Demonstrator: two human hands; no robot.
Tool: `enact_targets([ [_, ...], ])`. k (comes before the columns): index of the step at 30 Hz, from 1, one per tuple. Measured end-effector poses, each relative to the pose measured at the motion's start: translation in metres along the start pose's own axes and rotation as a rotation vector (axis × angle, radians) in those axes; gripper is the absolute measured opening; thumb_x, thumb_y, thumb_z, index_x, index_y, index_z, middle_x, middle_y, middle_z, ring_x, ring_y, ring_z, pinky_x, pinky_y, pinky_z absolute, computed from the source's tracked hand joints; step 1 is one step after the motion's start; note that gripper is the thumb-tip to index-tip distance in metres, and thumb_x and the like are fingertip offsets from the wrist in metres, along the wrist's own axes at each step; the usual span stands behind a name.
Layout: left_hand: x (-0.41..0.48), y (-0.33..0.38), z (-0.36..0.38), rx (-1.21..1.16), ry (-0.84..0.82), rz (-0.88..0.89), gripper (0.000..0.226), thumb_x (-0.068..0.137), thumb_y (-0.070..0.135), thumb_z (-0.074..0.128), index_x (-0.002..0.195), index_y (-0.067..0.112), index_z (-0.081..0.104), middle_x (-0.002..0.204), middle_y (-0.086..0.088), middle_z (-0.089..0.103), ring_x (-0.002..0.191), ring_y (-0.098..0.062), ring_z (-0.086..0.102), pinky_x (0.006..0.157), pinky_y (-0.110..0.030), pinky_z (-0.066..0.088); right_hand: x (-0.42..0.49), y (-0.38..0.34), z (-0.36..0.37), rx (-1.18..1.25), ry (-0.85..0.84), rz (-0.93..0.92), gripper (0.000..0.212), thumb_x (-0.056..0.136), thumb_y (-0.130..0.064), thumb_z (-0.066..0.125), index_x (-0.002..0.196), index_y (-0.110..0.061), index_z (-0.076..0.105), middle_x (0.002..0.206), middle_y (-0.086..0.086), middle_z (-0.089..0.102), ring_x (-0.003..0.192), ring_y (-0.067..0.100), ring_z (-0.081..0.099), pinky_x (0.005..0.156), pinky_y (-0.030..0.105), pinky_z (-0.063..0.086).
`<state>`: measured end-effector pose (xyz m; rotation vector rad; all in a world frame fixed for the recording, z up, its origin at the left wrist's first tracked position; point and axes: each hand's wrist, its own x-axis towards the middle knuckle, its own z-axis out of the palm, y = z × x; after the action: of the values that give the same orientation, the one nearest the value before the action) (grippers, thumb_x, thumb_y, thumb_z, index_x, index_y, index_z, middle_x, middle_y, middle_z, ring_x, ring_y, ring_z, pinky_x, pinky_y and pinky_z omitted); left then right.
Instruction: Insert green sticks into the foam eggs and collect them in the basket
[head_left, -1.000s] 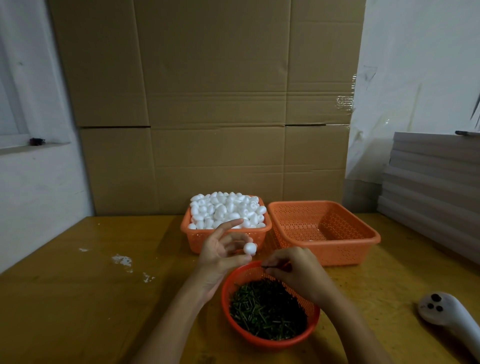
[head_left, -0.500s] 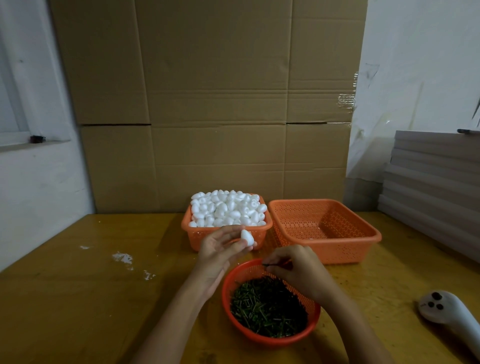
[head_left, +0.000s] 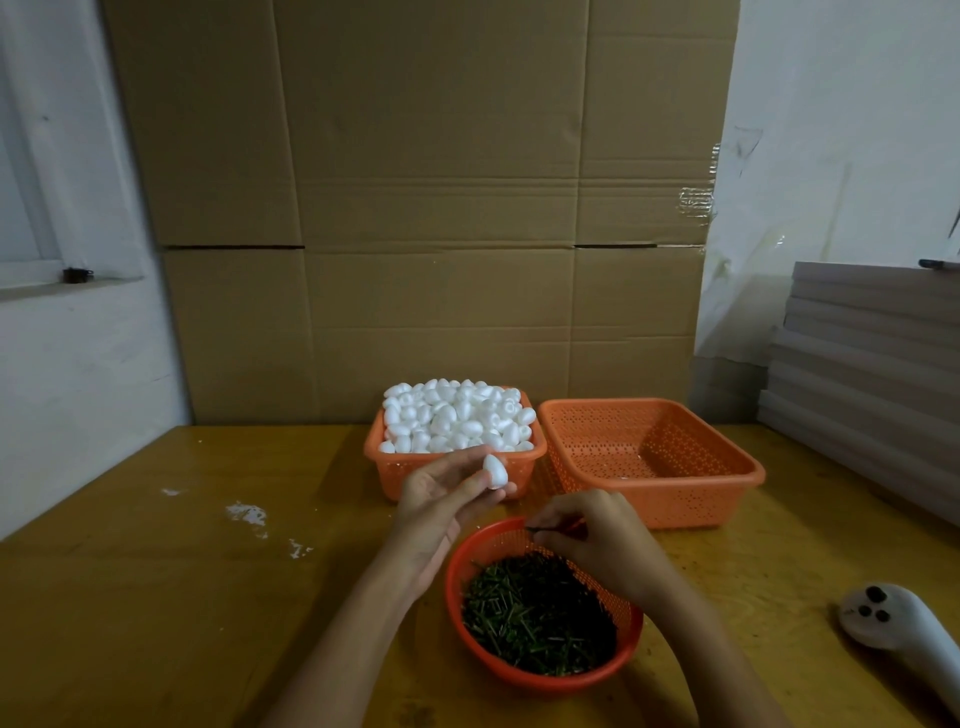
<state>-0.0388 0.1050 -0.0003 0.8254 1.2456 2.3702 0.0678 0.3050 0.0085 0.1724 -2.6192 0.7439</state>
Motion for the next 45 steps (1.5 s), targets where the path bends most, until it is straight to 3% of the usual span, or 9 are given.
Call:
enact_targets([
  [5,0.000,-0.001,-0.001,-0.012,0.015,-0.013,0.049,0.078,0.026,0.095,0.121,0.009,0.077,0.123,-0.027,0.072,0.106,-0.039,0.076,0.083,-0.028,0.063,0.000,-0.001,0.000,-0.004,0.007,-0.013,0.017,0.088,-0.024,0.082,0.098,-0.037,0.079,0.089,-0.026,0.073,0.092,-0.009,0.066,0.082,0.013,0.052],
  [11,0.001,-0.004,-0.003,-0.005,0.051,-0.016,0.028,0.090,0.017,0.081,0.116,0.008,0.079,0.118,-0.026,0.074,0.105,-0.038,0.077,0.080,-0.028,0.064,0.000,-0.002,-0.001,0.015,0.006,-0.021,0.015,0.088,-0.026,0.082,0.099,-0.036,0.079,0.090,-0.025,0.075,0.091,-0.007,0.068,0.084,0.021,0.056],
  [17,0.001,-0.004,-0.001,0.005,0.075,-0.047,0.034,0.082,0.027,0.088,0.113,0.014,0.080,0.118,-0.025,0.075,0.100,-0.036,0.078,0.075,-0.027,0.064,-0.001,-0.005,-0.001,0.056,0.089,-0.048,0.014,0.088,-0.030,0.082,0.101,-0.035,0.079,0.090,-0.026,0.075,0.090,-0.004,0.070,0.083,0.027,0.057],
  [22,0.001,-0.005,-0.003,0.024,0.066,-0.038,0.053,0.067,0.034,0.102,0.110,0.011,0.081,0.116,-0.026,0.075,0.101,-0.037,0.078,0.076,-0.027,0.064,-0.001,-0.010,-0.003,0.106,0.161,-0.065,0.018,0.090,-0.033,0.079,0.107,-0.038,0.078,0.087,-0.023,0.074,0.086,0.002,0.071,0.080,0.031,0.058],
  [26,0.003,-0.006,-0.004,0.030,0.081,-0.038,0.054,0.062,0.029,0.104,0.107,0.009,0.081,0.115,-0.027,0.075,0.102,-0.039,0.077,0.076,-0.026,0.064,-0.002,-0.012,-0.003,0.153,0.212,-0.098,0.023,0.094,-0.027,0.075,0.114,-0.038,0.078,0.089,-0.025,0.075,0.080,0.002,0.073,0.075,0.030,0.060],
  [30,0.002,-0.005,-0.004,-0.007,0.079,-0.060,0.042,0.066,0.017,0.100,0.103,0.008,0.081,0.118,-0.029,0.073,0.105,-0.043,0.076,0.077,-0.028,0.064,-0.001,-0.012,-0.003,0.212,0.232,-0.076,0.027,0.098,-0.020,0.071,0.121,-0.034,0.076,0.096,-0.016,0.078,0.080,0.007,0.075,0.077,0.036,0.063],
  [35,0.001,-0.004,-0.001,-0.040,0.068,-0.082,0.048,0.068,0.012,0.100,0.111,0.010,0.078,0.121,-0.029,0.072,0.109,-0.043,0.074,0.079,-0.030,0.064,-0.003,-0.014,-0.002,0.235,0.261,-0.065,0.020,0.092,-0.017,0.078,0.108,-0.028,0.072,0.093,-0.021,0.077,0.073,0.003,0.075,0.073,0.035,0.064],
  [38,0.000,-0.002,0.001,-0.030,0.042,-0.082,0.052,0.068,0.015,0.100,0.115,0.011,0.078,0.121,-0.025,0.074,0.108,-0.035,0.076,0.081,-0.030,0.064,-0.003,-0.016,-0.002,0.185,0.274,-0.074,0.016,0.091,-0.020,0.079,0.102,-0.029,0.074,0.091,-0.024,0.076,0.079,-0.001,0.074,0.075,0.029,0.063],
  [45,0.000,-0.003,0.003,0.002,0.038,-0.096,0.051,0.059,0.015,0.105,0.104,0.010,0.081,0.117,-0.019,0.076,0.107,-0.032,0.076,0.083,-0.031,0.064,-0.005,-0.018,-0.003,0.078,0.355,-0.104,0.015,0.091,-0.030,0.076,0.106,-0.033,0.080,0.096,-0.027,0.075,0.090,-0.007,0.071,0.078,0.023,0.059],
])
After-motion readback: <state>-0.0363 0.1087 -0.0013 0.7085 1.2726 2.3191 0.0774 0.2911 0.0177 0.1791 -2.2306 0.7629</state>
